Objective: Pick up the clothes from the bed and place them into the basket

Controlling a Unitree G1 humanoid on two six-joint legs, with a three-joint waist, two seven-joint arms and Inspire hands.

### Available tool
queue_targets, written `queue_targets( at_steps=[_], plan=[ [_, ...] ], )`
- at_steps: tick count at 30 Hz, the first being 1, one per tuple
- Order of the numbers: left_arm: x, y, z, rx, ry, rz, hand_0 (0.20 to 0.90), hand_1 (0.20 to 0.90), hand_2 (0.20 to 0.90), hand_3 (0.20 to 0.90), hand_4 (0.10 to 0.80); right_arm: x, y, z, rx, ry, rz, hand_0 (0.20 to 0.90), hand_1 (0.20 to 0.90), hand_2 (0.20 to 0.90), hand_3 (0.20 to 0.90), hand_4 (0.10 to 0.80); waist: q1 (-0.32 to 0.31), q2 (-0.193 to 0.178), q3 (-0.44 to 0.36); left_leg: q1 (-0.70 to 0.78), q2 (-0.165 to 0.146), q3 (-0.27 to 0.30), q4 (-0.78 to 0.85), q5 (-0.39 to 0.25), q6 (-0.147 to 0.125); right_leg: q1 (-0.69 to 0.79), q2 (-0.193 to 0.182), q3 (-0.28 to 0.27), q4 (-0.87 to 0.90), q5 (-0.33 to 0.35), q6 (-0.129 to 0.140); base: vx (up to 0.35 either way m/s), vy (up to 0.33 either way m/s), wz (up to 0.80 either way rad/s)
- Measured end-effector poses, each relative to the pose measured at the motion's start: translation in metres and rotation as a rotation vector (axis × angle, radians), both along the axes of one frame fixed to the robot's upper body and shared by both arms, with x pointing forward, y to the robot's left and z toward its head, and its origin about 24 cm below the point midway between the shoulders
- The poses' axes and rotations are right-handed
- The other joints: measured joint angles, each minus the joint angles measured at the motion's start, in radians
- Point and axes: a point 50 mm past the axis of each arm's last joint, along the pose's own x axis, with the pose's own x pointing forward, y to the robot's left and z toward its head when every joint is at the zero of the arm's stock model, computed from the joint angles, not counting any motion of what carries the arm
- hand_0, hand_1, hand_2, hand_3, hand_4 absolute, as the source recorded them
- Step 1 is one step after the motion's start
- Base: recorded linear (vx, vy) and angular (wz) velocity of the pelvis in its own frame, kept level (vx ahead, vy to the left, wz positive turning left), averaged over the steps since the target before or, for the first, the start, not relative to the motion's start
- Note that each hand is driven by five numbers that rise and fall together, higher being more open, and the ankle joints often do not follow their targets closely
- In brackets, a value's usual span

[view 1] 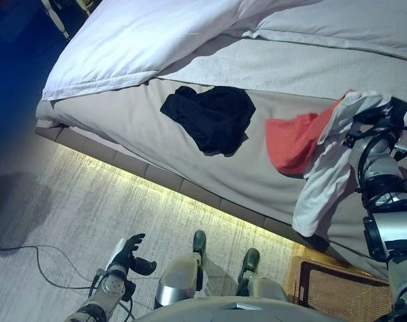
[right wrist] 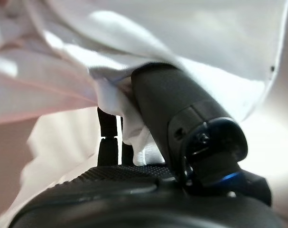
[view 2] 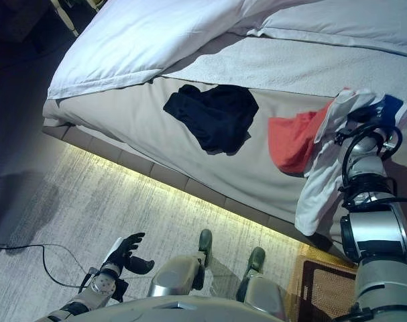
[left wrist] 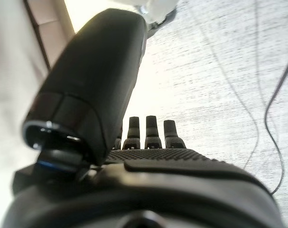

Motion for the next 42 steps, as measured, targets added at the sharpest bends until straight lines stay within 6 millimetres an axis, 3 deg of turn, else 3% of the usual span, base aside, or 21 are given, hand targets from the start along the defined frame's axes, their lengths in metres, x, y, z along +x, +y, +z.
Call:
queue_targets(
  at_steps=[5, 11, 14, 15, 17, 18, 20, 21, 22, 24, 26, 28, 29, 31, 33, 34, 35, 38, 39, 41, 42],
  plan=[
    [0.007, -0.002, 0.004, -0.007, -0.026, -0.021, 0.900, 0.900, 0.900, 0.900, 0.800, -0.008, 0.011, 0.011, 0.052, -0.181, 0.073, 0.300, 0.300, 0.300, 0.200, 0.100, -0.016, -0.040, -0.022, 0.047, 0.002, 0.022, -0.022, 0.000, 0.000, 0.027, 0.004, 0.025, -0.009, 0.000, 0.000, 0.087, -0.015, -0.13],
    [0.008, -0.003, 0.005, -0.023, -0.033, -0.016, 0.900, 0.900, 0.900, 0.900, 0.800, -0.025, 0.040, -0.030, 0.191, -0.219, 0.156, 0.300, 0.300, 0.300, 0.200, 0.100, -0.077, -0.125, -0.074, 0.072, 0.005, 0.059, -0.006, 0.000, 0.000, 0.042, 0.005, 0.070, -0.018, -0.001, 0.000, -0.008, 0.015, -0.26],
    [0.008, -0.007, 0.003, -0.039, -0.026, -0.023, 0.900, 0.900, 0.900, 0.900, 0.800, -0.033, 0.057, -0.051, 0.252, -0.213, 0.181, 0.300, 0.300, 0.300, 0.200, 0.100, -0.072, -0.168, -0.069, 0.008, -0.027, 0.003, 0.202, -0.017, -0.004, 0.040, -0.034, 0.149, 0.000, -0.003, -0.005, 0.034, 0.169, -0.73],
    [0.006, -0.012, 0.001, -0.059, -0.020, -0.031, 0.900, 0.900, 0.900, 0.900, 0.800, -0.034, 0.062, -0.054, 0.254, -0.207, 0.196, 0.300, 0.300, 0.300, 0.200, 0.100, -0.063, -0.166, -0.075, -0.002, -0.039, -0.062, 0.216, -0.058, -0.004, 0.040, -0.038, 0.198, 0.001, -0.004, -0.008, 0.029, 0.222, -1.12],
    [-0.009, -0.029, -0.008, -0.105, 0.024, -0.039, 0.900, 0.900, 0.900, 0.900, 0.800, -0.033, 0.066, -0.046, 0.245, -0.257, 0.210, 0.300, 0.300, 0.300, 0.200, 0.100, -0.057, -0.105, -0.107, -0.006, -0.040, -0.240, 0.114, -0.080, 0.002, -0.008, -0.012, 0.312, -0.011, 0.000, -0.013, 0.004, 0.267, -1.46],
    [-0.010, -0.032, -0.010, -0.113, 0.029, -0.039, 0.900, 0.900, 0.900, 0.900, 0.800, -0.033, 0.066, -0.043, 0.243, -0.278, 0.200, 0.300, 0.300, 0.300, 0.200, 0.100, -0.054, -0.096, -0.108, -0.011, -0.041, -0.277, 0.078, -0.075, 0.008, -0.035, -0.010, 0.350, -0.004, 0.009, -0.013, 0.000, 0.289, -1.29],
    [-0.010, -0.035, -0.010, -0.121, 0.032, -0.036, 0.900, 0.900, 0.900, 0.900, 0.800, -0.034, 0.064, -0.042, 0.242, -0.289, 0.181, 0.300, 0.300, 0.300, 0.200, 0.100, -0.073, -0.068, -0.112, -0.013, -0.033, -0.265, 0.050, -0.069, 0.016, -0.052, 0.003, 0.386, 0.001, 0.019, 0.003, 0.008, 0.239, -0.78],
    [-0.014, -0.035, -0.012, -0.120, 0.047, -0.032, 0.900, 0.900, 0.900, 0.900, 0.800, -0.036, 0.064, -0.044, 0.249, -0.290, 0.165, 0.300, 0.300, 0.300, 0.200, 0.100, -0.082, -0.060, -0.111, -0.004, -0.018, -0.237, 0.042, -0.061, 0.006, -0.053, 0.008, 0.393, 0.001, 0.020, 0.006, 0.053, 0.204, -0.62],
    [-0.007, -0.032, -0.010, -0.108, 0.037, -0.041, 0.900, 0.900, 0.900, 0.900, 0.800, -0.041, 0.064, -0.048, 0.252, -0.290, 0.158, 0.300, 0.300, 0.300, 0.200, 0.100, -0.098, -0.079, -0.110, 0.006, -0.033, -0.199, 0.027, -0.056, 0.013, -0.071, -0.013, 0.404, 0.010, 0.020, 0.005, 0.059, 0.284, -0.74],
    [0.001, -0.030, -0.006, -0.106, 0.020, -0.056, 0.900, 0.900, 0.900, 0.900, 0.800, -0.051, 0.064, -0.049, 0.242, -0.326, 0.165, 0.300, 0.300, 0.300, 0.200, 0.100, -0.109, -0.085, -0.108, 0.015, -0.044, -0.157, -0.010, -0.036, 0.026, -0.103, -0.049, 0.375, 0.027, 0.014, 0.009, 0.035, 0.154, -0.72],
    [0.002, -0.023, -0.006, -0.097, 0.029, -0.035, 0.900, 0.900, 0.900, 0.900, 0.800, -0.061, 0.066, -0.051, 0.239, -0.352, 0.184, 0.300, 0.300, 0.300, 0.200, 0.100, -0.116, -0.083, -0.102, 0.037, -0.066, -0.093, -0.022, -0.026, 0.041, -0.114, -0.111, 0.290, 0.041, 0.020, 0.017, -0.061, 0.107, -0.87],
    [0.003, -0.015, -0.004, -0.079, 0.030, -0.017, 0.900, 0.900, 0.900, 0.900, 0.800, -0.062, 0.066, -0.052, 0.241, -0.351, 0.181, 0.300, 0.300, 0.300, 0.200, 0.100, -0.105, -0.082, -0.100, 0.062, -0.069, -0.037, -0.026, -0.035, 0.053, -0.118, -0.144, 0.206, 0.072, 0.054, 0.038, -0.154, 0.131, -0.85],
    [0.003, -0.009, -0.003, -0.069, 0.024, 0.015, 0.900, 0.900, 0.900, 0.900, 0.800, -0.061, 0.066, -0.051, 0.241, -0.355, 0.184, 0.300, 0.300, 0.300, 0.200, 0.100, -0.079, -0.066, -0.092, 0.079, -0.048, 0.011, -0.024, -0.040, 0.061, -0.144, -0.146, 0.118, 0.135, 0.067, 0.047, -0.167, 0.086, -0.96],
    [0.002, -0.004, -0.002, -0.065, 0.018, 0.048, 0.900, 0.900, 0.900, 0.900, 0.800, -0.060, 0.066, -0.048, 0.239, -0.368, 0.178, 0.300, 0.300, 0.300, 0.200, 0.100, -0.065, -0.037, -0.080, 0.093, -0.010, 0.046, -0.029, -0.049, 0.075, -0.164, -0.130, 0.055, 0.224, 0.032, 0.052, -0.187, 0.026, -0.64],
    [-0.004, 0.001, -0.003, -0.063, 0.014, 0.093, 0.900, 0.900, 0.900, 0.900, 0.800, -0.059, 0.068, -0.046, 0.241, -0.384, 0.172, 0.300, 0.300, 0.300, 0.200, 0.100, -0.024, -0.008, -0.089, 0.089, 0.057, 0.080, -0.029, -0.049, 0.074, -0.209, -0.119, -0.005, 0.433, -0.055, 0.067, -0.199, -0.101, -0.62],
    [-0.006, 0.004, -0.003, -0.061, 0.014, 0.110, 0.900, 0.900, 0.900, 0.900, 0.800, -0.059, 0.072, -0.041, 0.241, -0.406, 0.186, 0.300, 0.300, 0.300, 0.200, 0.100, 0.015, -0.015, -0.089, 0.089, 0.079, 0.111, -0.017, -0.050, 0.071, -0.201, -0.133, -0.038, 0.490, -0.112, 0.051, -0.143, -0.213, -0.95],
    [-0.010, 0.007, -0.004, -0.054, 0.026, 0.120, 0.900, 0.900, 0.900, 0.900, 0.800, -0.058, 0.078, -0.037, 0.243, -0.430, 0.204, 0.300, 0.300, 0.300, 0.200, 0.100, 0.045, -0.043, -0.096, 0.084, 0.076, 0.131, 0.003, -0.052, 0.064, -0.167, -0.142, -0.064, 0.429, -0.096, 0.030, -0.121, -0.223, -0.99],
    [-0.025, 0.004, -0.009, -0.076, 0.047, 0.182, 0.900, 0.900, 0.900, 0.900, 0.800, -0.051, 0.101, -0.020, 0.235, -0.498, 0.251, 0.300, 0.300, 0.300, 0.200, 0.100, 0.071, -0.102, -0.085, -0.048, 0.085, 0.147, 0.215, -0.092, 0.029, -0.057, -0.080, -0.026, 0.158, -0.079, -0.024, -0.064, -0.113, -0.59],
    [-0.027, -0.003, -0.011, -0.104, 0.046, 0.184, 0.900, 0.900, 0.900, 0.900, 0.800, -0.052, 0.103, -0.014, 0.230, -0.525, 0.249, 0.300, 0.300, 0.300, 0.200, 0.100, 0.086, -0.115, -0.087, -0.054, 0.063, 0.123, 0.155, -0.114, 0.006, -0.050, -0.081, -0.004, 0.112, -0.055, -0.029, -0.072, -0.057, -0.49],
    [-0.029, -0.012, -0.013, -0.138, 0.043, 0.175, 0.900, 0.900, 0.900, 0.900, 0.800, -0.055, 0.101, 0.001, 0.222, -0.590, 0.214, 0.300, 0.300, 0.300, 0.200, 0.100, 0.084, -0.122, -0.086, -0.074, 0.020, 0.115, 0.014, -0.090, 0.024, -0.034, -0.061, 0.023, 0.058, -0.035, -0.018, -0.069, -0.059, -0.48],
    [-0.031, -0.013, -0.013, -0.142, 0.043, 0.174, 0.900, 0.900, 0.900, 0.900, 0.800, -0.056, 0.099, 0.008, 0.217, -0.629, 0.189, 0.300, 0.300, 0.300, 0.200, 0.100, 0.084, -0.120, -0.087, -0.094, 0.006, 0.116, -0.041, -0.046, 0.025, -0.024, -0.031, 0.044, 0.040, -0.034, -0.016, -0.045, -0.051, -0.57]
  ],
)
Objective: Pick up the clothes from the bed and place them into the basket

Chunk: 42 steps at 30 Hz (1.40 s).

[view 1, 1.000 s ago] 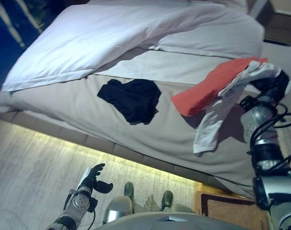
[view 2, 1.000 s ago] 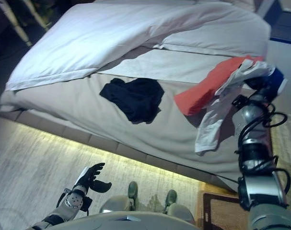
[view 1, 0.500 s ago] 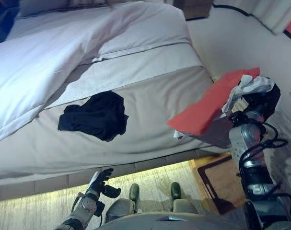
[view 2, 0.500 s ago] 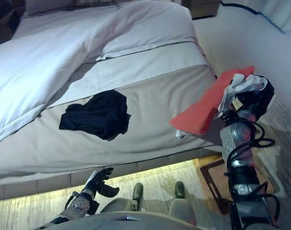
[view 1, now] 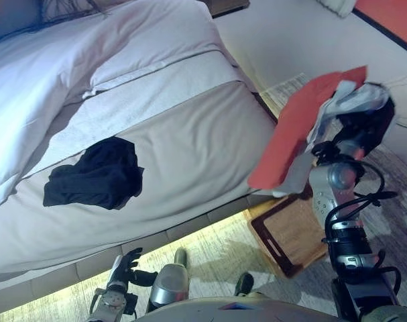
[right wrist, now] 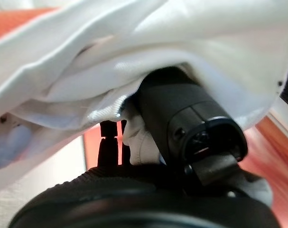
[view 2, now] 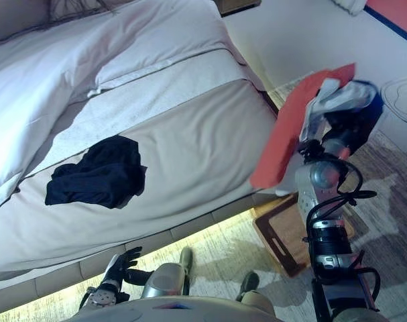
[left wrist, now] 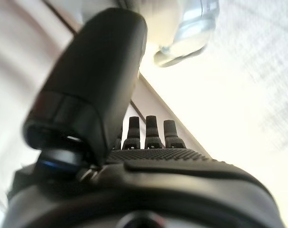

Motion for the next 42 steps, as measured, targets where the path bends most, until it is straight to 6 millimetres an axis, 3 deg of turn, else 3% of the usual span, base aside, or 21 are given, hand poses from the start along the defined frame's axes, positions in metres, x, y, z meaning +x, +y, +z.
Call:
queue_targets(
  at_steps=[2, 3, 6, 9, 13, 17, 22, 32, 38, 42],
  plan=[
    [-0.004, 0.002, 0.000, 0.003, 0.006, 0.013, 0.900, 0.900, 0.900, 0.900, 0.800, -0.002, -0.001, 0.003, 0.014, -0.015, -0.018, 0.300, 0.300, 0.300, 0.200, 0.100, -0.009, 0.009, -0.005, -0.005, 0.009, -0.002, -0.013, 0.062, 0.003, 0.020, 0.041, 0.011, -0.013, 0.001, 0.002, -0.022, -0.023, -0.62],
    [-0.012, 0.006, -0.002, 0.015, 0.024, 0.024, 0.900, 0.900, 0.900, 0.900, 0.800, -0.003, -0.002, 0.002, 0.026, -0.016, -0.032, 0.300, 0.300, 0.300, 0.200, 0.100, -0.027, 0.000, -0.005, 0.018, 0.030, -0.005, -0.009, 0.121, 0.003, 0.061, 0.071, 0.015, -0.041, -0.005, 0.009, -0.006, -0.001, -0.39],
    [-0.003, 0.018, 0.004, 0.073, 0.002, 0.008, 0.900, 0.900, 0.900, 0.900, 0.800, -0.009, -0.007, 0.008, 0.021, -0.049, -0.065, 0.300, 0.300, 0.300, 0.200, 0.100, -0.075, -0.043, -0.011, 0.023, 0.006, 0.012, -0.009, 0.121, -0.008, 0.067, 0.047, 0.010, -0.061, -0.011, 0.015, -0.008, 0.010, -0.19],
    [0.012, 0.016, 0.008, 0.073, -0.045, -0.005, 0.900, 0.900, 0.900, 0.900, 0.800, -0.012, -0.009, 0.010, 0.019, -0.062, -0.070, 0.300, 0.300, 0.300, 0.200, 0.100, -0.095, -0.031, -0.016, 0.032, -0.010, 0.019, -0.008, 0.121, -0.008, 0.072, 0.030, 0.010, -0.061, -0.011, 0.016, -0.011, 0.015, -0.06],
    [0.019, 0.011, 0.010, 0.061, -0.072, -0.013, 0.900, 0.900, 0.900, 0.900, 0.800, -0.018, -0.012, -0.008, -0.006, 0.006, -0.057, 0.300, 0.300, 0.300, 0.200, 0.100, -0.095, -0.010, -0.022, 0.057, -0.013, 0.026, -0.009, 0.108, -0.005, 0.092, 0.025, 0.012, -0.062, -0.024, 0.034, 0.000, 0.004, -0.01],
    [0.005, -0.001, 0.002, 0.026, -0.038, -0.002, 0.900, 0.900, 0.900, 0.900, 0.800, -0.032, -0.019, -0.037, -0.021, 0.121, -0.051, 0.300, 0.300, 0.300, 0.200, 0.100, -0.118, 0.031, -0.045, 0.063, -0.013, 0.028, -0.009, 0.104, -0.010, 0.095, 0.025, 0.017, -0.062, -0.025, 0.037, -0.014, 0.005, -0.03],
    [-0.009, -0.004, -0.002, 0.015, -0.003, 0.008, 0.900, 0.900, 0.900, 0.900, 0.800, -0.045, -0.026, -0.078, 0.059, 0.274, -0.072, 0.300, 0.300, 0.300, 0.200, 0.100, -0.150, 0.035, -0.048, 0.076, -0.007, 0.042, -0.009, 0.104, -0.010, 0.100, 0.029, 0.034, -0.062, -0.025, 0.037, -0.022, -0.014, -0.09],
    [0.003, -0.008, 0.002, -0.002, -0.038, -0.039, 0.900, 0.900, 0.900, 0.900, 0.800, -0.065, -0.038, -0.160, 0.222, 0.623, -0.234, 0.300, 0.300, 0.300, 0.200, 0.100, -0.162, 0.036, -0.051, 0.079, -0.005, 0.042, -0.009, 0.104, -0.010, 0.103, 0.030, 0.034, -0.062, -0.025, 0.037, -0.007, -0.009, -0.01],
    [0.002, -0.001, 0.003, 0.018, -0.030, -0.051, 0.900, 0.900, 0.900, 0.900, 0.800, -0.083, -0.045, -0.195, 0.286, 0.788, -0.314, 0.300, 0.300, 0.300, 0.200, 0.100, -0.161, 0.038, -0.054, 0.078, -0.006, 0.037, -0.009, 0.104, -0.010, 0.105, 0.030, 0.029, -0.062, -0.025, 0.037, -0.010, -0.015, 0.01],
    [0.002, 0.003, 0.004, 0.033, -0.020, -0.087, 0.900, 0.900, 0.900, 0.900, 0.800, -0.114, -0.053, -0.235, 0.391, 0.970, -0.393, 0.300, 0.300, 0.300, 0.200, 0.100, -0.155, 0.043, -0.078, 0.075, -0.011, 0.017, -0.009, 0.104, -0.010, 0.112, 0.029, 0.007, -0.062, -0.029, 0.041, 0.001, -0.064, 0.15]
  ],
)
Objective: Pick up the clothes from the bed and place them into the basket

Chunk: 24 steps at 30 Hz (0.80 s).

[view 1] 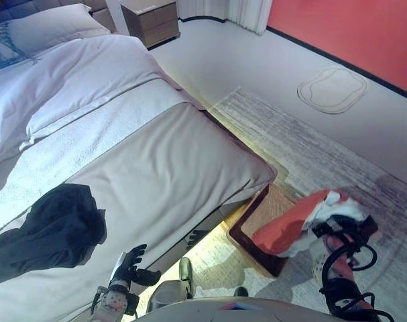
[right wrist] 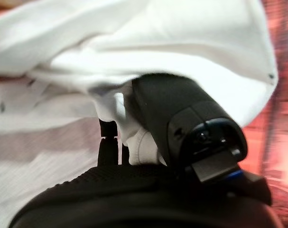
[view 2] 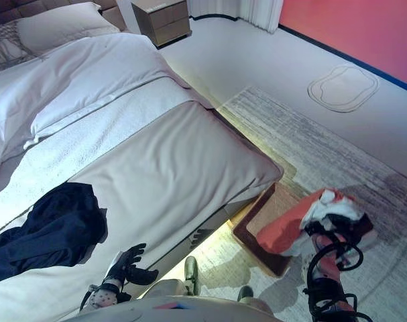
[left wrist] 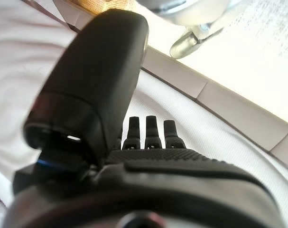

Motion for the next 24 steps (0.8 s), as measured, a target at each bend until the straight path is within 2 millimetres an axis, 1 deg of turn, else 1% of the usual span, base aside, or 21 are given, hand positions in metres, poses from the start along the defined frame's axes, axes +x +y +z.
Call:
queue_targets(
  at_steps=[2, 4, 5, 8, 10, 12, 14, 15, 17, 19, 20, 22, 24],
  plan=[
    [0.003, -0.001, 0.000, 0.002, 0.000, -0.027, 0.900, 0.900, 0.900, 0.900, 0.800, -0.013, -0.003, -0.013, 0.040, 0.058, -0.036, 0.300, 0.300, 0.300, 0.200, 0.100, 0.006, 0.010, -0.008, 0.000, -0.001, -0.003, 0.000, 0.000, 0.000, 0.001, 0.000, -0.002, 0.000, 0.000, 0.000, -0.006, -0.066, 0.06],
    [0.003, -0.002, 0.000, 0.001, 0.008, -0.054, 0.900, 0.900, 0.900, 0.900, 0.800, -0.023, -0.005, -0.021, 0.064, 0.095, -0.057, 0.300, 0.300, 0.300, 0.200, 0.100, 0.011, 0.017, -0.013, -0.001, -0.001, -0.006, 0.000, 0.000, -0.001, 0.001, 0.000, -0.005, 0.000, -0.001, 0.000, -0.023, -0.054, 0.06],
    [0.002, -0.004, 0.000, 0.003, 0.017, -0.084, 0.900, 0.900, 0.900, 0.900, 0.800, -0.034, -0.009, -0.029, 0.091, 0.136, -0.083, 0.300, 0.300, 0.300, 0.200, 0.100, 0.015, 0.025, -0.034, -0.019, -0.002, -0.016, 0.000, -0.001, -0.002, -0.014, 0.001, -0.010, 0.000, -0.001, 0.001, -0.044, -0.047, 0.09],
    [0.003, -0.009, -0.001, -0.004, 0.028, -0.134, 0.900, 0.900, 0.900, 0.900, 0.800, -0.045, -0.015, -0.036, 0.145, 0.154, -0.144, 0.300, 0.300, 0.300, 0.200, 0.100, 0.016, 0.045, -0.049, -0.044, -0.003, -0.025, 0.000, 0.010, 0.000, -0.033, 0.001, -0.025, 0.000, 0.000, 0.001, -0.117, -0.046, 0.13],
    [0.005, -0.012, -0.001, -0.007, 0.031, -0.166, 0.900, 0.900, 0.900, 0.900, 0.800, -0.047, -0.020, -0.036, 0.166, 0.156, -0.164, 0.300, 0.300, 0.300, 0.200, 0.100, 0.024, 0.060, -0.054, -0.061, -0.002, -0.028, 0.000, 0.019, -0.003, -0.053, 0.001, -0.026, 0.004, 0.000, 0.001, -0.294, 0.020, 0.04],
    [0.018, -0.024, 0.001, -0.021, 0.004, -0.245, 0.900, 0.900, 0.900, 0.900, 0.800, -0.029, -0.037, -0.021, 0.125, 0.113, -0.165, 0.300, 0.300, 0.300, 0.200, 0.100, 0.023, 0.106, -0.041, -0.123, 0.001, -0.040, 0.000, 0.038, -0.025, -0.123, -0.001, -0.033, 0.026, -0.001, 0.000, -0.254, 0.020, 0.04],
    [0.034, -0.036, 0.006, -0.041, -0.041, -0.305, 0.900, 0.900, 0.900, 0.900, 0.800, -0.005, -0.061, 0.007, 0.063, 0.030, -0.176, 0.300, 0.300, 0.300, 0.200, 0.100, 0.022, 0.172, -0.002, -0.177, 0.000, -0.053, 0.001, 0.069, -0.040, -0.173, -0.003, -0.054, 0.030, 0.013, 0.006, -0.203, 0.001, 0.10],
    [0.040, -0.039, 0.008, -0.046, -0.060, -0.311, 0.900, 0.900, 0.900, 0.900, 0.800, 0.003, -0.069, 0.017, 0.041, 0.003, -0.179, 0.300, 0.300, 0.300, 0.200, 0.100, 0.025, 0.194, 0.013, -0.192, -0.001, -0.056, 0.001, 0.082, -0.049, -0.188, -0.006, -0.056, 0.034, 0.018, 0.009, -0.132, -0.013, 0.07],
    [0.051, -0.043, 0.014, -0.068, -0.116, -0.292, 0.900, 0.900, 0.900, 0.900, 0.800, 0.025, -0.080, 0.041, 0.007, -0.084, -0.180, 0.300, 0.300, 0.300, 0.200, 0.100, 0.034, 0.233, 0.053, -0.210, -0.003, -0.068, 0.001, 0.107, -0.083, -0.211, -0.012, -0.056, 0.042, 0.021, 0.009, -0.079, -0.022, -0.03],
    [0.057, -0.044, 0.018, -0.069, -0.147, -0.287, 0.900, 0.900, 0.900, 0.900, 0.800, 0.044, -0.083, 0.060, -0.018, -0.163, -0.168, 0.300, 0.300, 0.300, 0.200, 0.100, 0.048, 0.254, 0.083, -0.231, -0.004, -0.081, 0.001, 0.130, -0.117, -0.234, -0.018, -0.063, 0.044, 0.022, 0.008, -0.051, -0.007, -0.07],
    [0.058, -0.045, 0.018, -0.071, -0.153, -0.286, 0.900, 0.900, 0.900, 0.900, 0.800, 0.052, -0.084, 0.068, -0.024, -0.192, -0.161, 0.300, 0.300, 0.300, 0.200, 0.100, 0.054, 0.261, 0.093, -0.241, -0.004, -0.085, 0.001, 0.138, -0.129, -0.246, -0.023, -0.071, 0.049, 0.023, 0.006, -0.023, 0.021, -0.08],
    [0.059, -0.046, 0.020, -0.078, -0.164, -0.287, 0.900, 0.900, 0.900, 0.900, 0.800, 0.064, -0.085, 0.082, -0.041, -0.244, -0.149, 0.300, 0.300, 0.300, 0.200, 0.100, 0.060, 0.276, 0.121, -0.247, -0.006, -0.092, 0.001, 0.147, -0.142, -0.257, -0.031, -0.080, 0.062, 0.023, 0.006, 0.023, 0.044, -0.02],
    [0.058, -0.046, 0.020, -0.090, -0.169, -0.274, 0.900, 0.900, 0.900, 0.900, 0.800, 0.072, -0.084, 0.092, -0.062, -0.274, -0.132, 0.300, 0.300, 0.300, 0.200, 0.100, 0.060, 0.281, 0.139, -0.255, -0.008, -0.096, 0.001, 0.148, -0.143, -0.272, -0.037, -0.082, 0.077, 0.022, 0.006, 0.032, 0.090, 0.02]
  ],
)
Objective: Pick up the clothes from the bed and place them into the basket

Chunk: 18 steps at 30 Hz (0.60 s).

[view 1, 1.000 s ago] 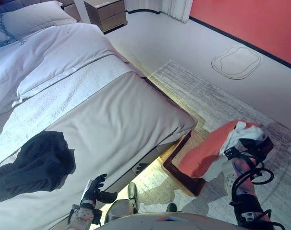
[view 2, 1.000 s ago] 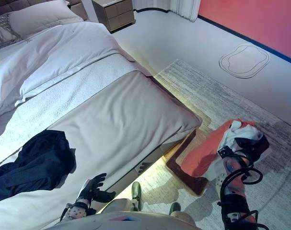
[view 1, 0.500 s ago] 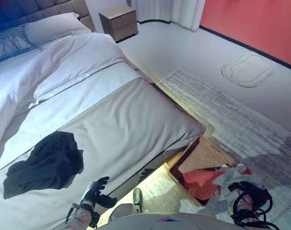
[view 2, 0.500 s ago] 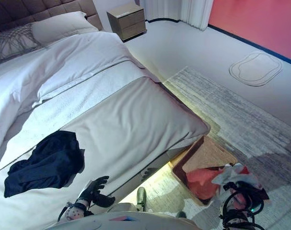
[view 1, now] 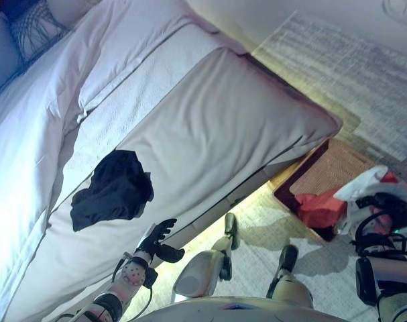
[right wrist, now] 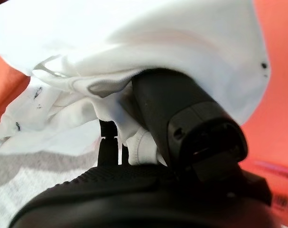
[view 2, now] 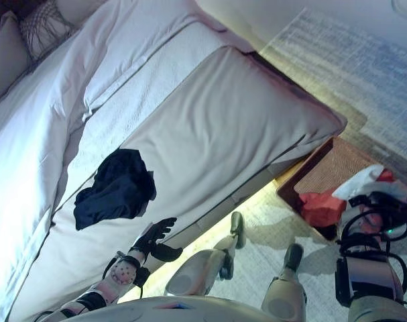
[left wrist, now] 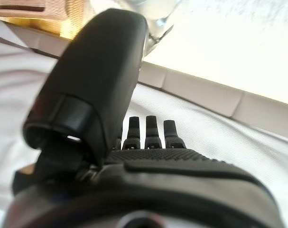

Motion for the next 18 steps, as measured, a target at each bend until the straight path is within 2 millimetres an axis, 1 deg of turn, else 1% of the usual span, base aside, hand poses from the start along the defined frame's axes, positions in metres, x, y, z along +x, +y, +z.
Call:
queue_targets(
  at_steps=[2, 4, 6, 8, 9, 10, 13, 14, 15, 17, 18],
  plan=[
    [-0.001, -0.002, 0.001, -0.016, -0.011, -0.003, 0.900, 0.900, 0.900, 0.900, 0.800, 0.009, -0.003, 0.014, -0.032, -0.018, 0.014, 0.300, 0.300, 0.300, 0.200, 0.100, -0.001, 0.012, 0.017, -0.009, -0.008, -0.002, 0.000, 0.000, 0.000, -0.020, -0.011, 0.003, 0.028, -0.007, 0.011, 0.041, 0.084, 0.00],
    [0.002, -0.003, 0.003, -0.034, -0.033, -0.005, 0.900, 0.900, 0.900, 0.900, 0.800, 0.012, -0.012, 0.028, -0.057, -0.023, 0.022, 0.300, 0.300, 0.300, 0.200, 0.100, 0.001, 0.019, 0.046, -0.009, -0.017, -0.004, 0.000, 0.000, 0.000, -0.028, -0.025, 0.002, 0.052, -0.016, 0.023, 0.065, 0.079, 0.06],
    [0.003, -0.005, 0.004, -0.048, -0.046, -0.011, 0.900, 0.900, 0.900, 0.900, 0.800, 0.014, -0.016, 0.035, -0.080, -0.014, 0.047, 0.300, 0.300, 0.300, 0.200, 0.100, 0.002, 0.020, 0.059, -0.009, -0.029, -0.005, 0.000, 0.000, 0.000, -0.041, -0.042, 0.001, 0.083, -0.034, 0.037, 0.045, 0.071, 0.08],
    [0.003, -0.005, 0.005, -0.058, -0.054, -0.005, 0.900, 0.900, 0.900, 0.900, 0.800, 0.021, -0.014, 0.040, -0.087, -0.013, 0.075, 0.300, 0.300, 0.300, 0.200, 0.100, 0.002, 0.021, 0.062, -0.012, -0.036, -0.006, 0.000, -0.008, 0.000, -0.066, -0.056, 0.002, 0.125, -0.053, 0.041, 0.004, 0.059, 0.05],
    [0.004, -0.005, 0.006, -0.066, -0.061, 0.001, 0.900, 0.900, 0.900, 0.900, 0.800, 0.024, -0.013, 0.043, -0.083, -0.017, 0.088, 0.404, 0.404, 0.404, 0.321, 0.221, 0.002, 0.021, 0.062, -0.018, -0.039, -0.006, 0.000, -0.010, -0.001, -0.084, -0.063, 0.003, 0.152, -0.067, 0.042, 0.008, 0.031, 0.02],
    [0.004, -0.004, 0.007, -0.070, -0.070, 0.001, 0.900, 0.900, 0.900, 0.900, 0.800, 0.029, -0.011, 0.046, -0.080, -0.022, 0.097, 0.900, 0.900, 0.900, 0.900, 0.800, 0.004, 0.022, 0.062, -0.025, -0.039, -0.008, 0.000, -0.027, -0.001, -0.110, -0.070, 0.006, 0.191, -0.081, 0.039, 0.000, 0.000, 0.00],
    [0.007, -0.007, 0.010, -0.090, -0.090, -0.003, 0.900, 0.900, 0.900, 0.900, 0.800, 0.038, -0.009, 0.054, -0.073, -0.018, 0.128, 0.900, 0.900, 0.900, 0.900, 0.800, 0.011, 0.024, 0.064, -0.044, -0.044, -0.007, 0.000, -0.070, 0.026, -0.181, -0.089, 0.019, 0.300, -0.121, 0.035, 0.000, 0.000, 0.00],
    [0.009, -0.008, 0.012, -0.101, -0.098, 0.001, 0.900, 0.900, 0.900, 0.900, 0.800, 0.039, -0.010, 0.055, -0.077, -0.019, 0.138, 0.900, 0.900, 0.900, 0.900, 0.800, 0.016, 0.023, 0.065, -0.054, -0.047, -0.006, 0.000, -0.071, 0.031, -0.203, -0.096, 0.024, 0.332, -0.130, 0.039, 0.000, 0.000, 0.00],
    [0.009, -0.009, 0.012, -0.107, -0.104, 0.004, 0.900, 0.900, 0.900, 0.900, 0.800, 0.041, -0.009, 0.056, -0.077, -0.022, 0.150, 0.900, 0.900, 0.900, 0.900, 0.800, 0.017, 0.023, 0.067, -0.061, -0.050, -0.008, 0.000, -0.066, 0.038, -0.218, -0.097, 0.025, 0.355, -0.139, 0.035, -0.001, -0.041, 0.04],
    [0.010, -0.009, 0.013, -0.115, -0.113, 0.004, 0.900, 0.900, 0.900, 0.900, 0.800, 0.043, -0.006, 0.054, -0.076, -0.006, 0.179, 0.900, 0.900, 0.900, 0.900, 0.800, 0.019, 0.022, 0.069, -0.067, -0.050, -0.012, 0.000, -0.047, 0.063, -0.234, -0.099, 0.024, 0.381, -0.151, 0.033, -0.005, -0.034, 0.06],
    [0.010, -0.009, 0.013, -0.115, -0.113, 0.004, 0.900, 0.900, 0.900, 0.900, 0.800, 0.043, -0.005, 0.053, -0.078, 0.005, 0.188, 0.900, 0.900, 0.900, 0.900, 0.800, 0.018, 0.021, 0.070, -0.067, -0.048, -0.015, 0.000, -0.045, 0.065, -0.235, -0.099, 0.022, 0.383, -0.155, 0.031, 0.006, 0.007, 0.04]
  ],
)
